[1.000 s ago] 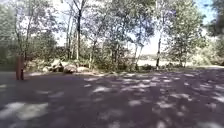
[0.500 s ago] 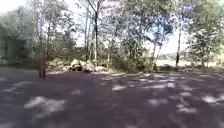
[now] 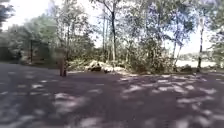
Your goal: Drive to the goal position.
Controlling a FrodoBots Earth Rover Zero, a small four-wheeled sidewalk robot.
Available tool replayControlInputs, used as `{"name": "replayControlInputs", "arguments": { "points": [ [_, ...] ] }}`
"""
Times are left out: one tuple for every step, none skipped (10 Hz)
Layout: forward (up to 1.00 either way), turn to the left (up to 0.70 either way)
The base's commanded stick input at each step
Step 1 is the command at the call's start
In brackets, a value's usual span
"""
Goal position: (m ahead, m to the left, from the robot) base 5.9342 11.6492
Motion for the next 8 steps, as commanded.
{"name": "replayControlInputs", "arguments": {
  "points": [
    [0.00,0.45],
    [0.00,0.45],
    [0.00,0.45],
    [0.00,0.45],
    [0.00,0.45],
    [0.00,0.45],
    [0.00,0.45],
    [0.00,0.45]
  ]
}}
